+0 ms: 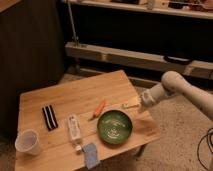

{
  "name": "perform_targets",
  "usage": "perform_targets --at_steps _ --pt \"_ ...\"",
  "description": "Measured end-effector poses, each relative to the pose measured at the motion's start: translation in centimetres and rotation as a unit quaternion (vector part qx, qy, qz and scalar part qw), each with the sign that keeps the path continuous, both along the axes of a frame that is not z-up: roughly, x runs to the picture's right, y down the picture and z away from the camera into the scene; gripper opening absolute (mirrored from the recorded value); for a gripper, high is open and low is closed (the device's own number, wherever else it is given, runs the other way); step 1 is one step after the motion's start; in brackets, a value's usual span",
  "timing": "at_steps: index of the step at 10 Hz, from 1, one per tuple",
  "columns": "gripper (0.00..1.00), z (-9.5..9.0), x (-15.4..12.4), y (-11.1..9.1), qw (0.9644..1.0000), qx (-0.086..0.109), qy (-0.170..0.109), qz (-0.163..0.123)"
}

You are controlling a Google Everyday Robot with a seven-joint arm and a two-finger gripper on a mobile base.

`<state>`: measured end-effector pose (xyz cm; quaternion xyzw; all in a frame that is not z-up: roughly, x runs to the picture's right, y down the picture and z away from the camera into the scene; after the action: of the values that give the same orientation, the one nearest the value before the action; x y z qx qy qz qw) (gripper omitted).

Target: Drag the ceramic bowl in a circle

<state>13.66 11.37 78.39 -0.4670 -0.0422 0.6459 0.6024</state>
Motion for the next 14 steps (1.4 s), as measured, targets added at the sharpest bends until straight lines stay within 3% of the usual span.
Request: perform_targets --at_steps 5,8,9,11,14 --pt "0.78 1.5 0.4 1.2 0.9995 -0.004 0.03 0.007" --pt "0.49 2.1 0.8 2.0 0.9996 -0.015 0.024 0.009" --pt "0.44 2.1 1.0 2.2 0.9996 -0.018 0.022 0.007" --pt "0.44 2.4 1.7 3.2 0.9993 -0.023 0.028 -0.003" --pt "0.66 2.7 2.4 4.2 0.9978 -0.023 0.055 -0.029"
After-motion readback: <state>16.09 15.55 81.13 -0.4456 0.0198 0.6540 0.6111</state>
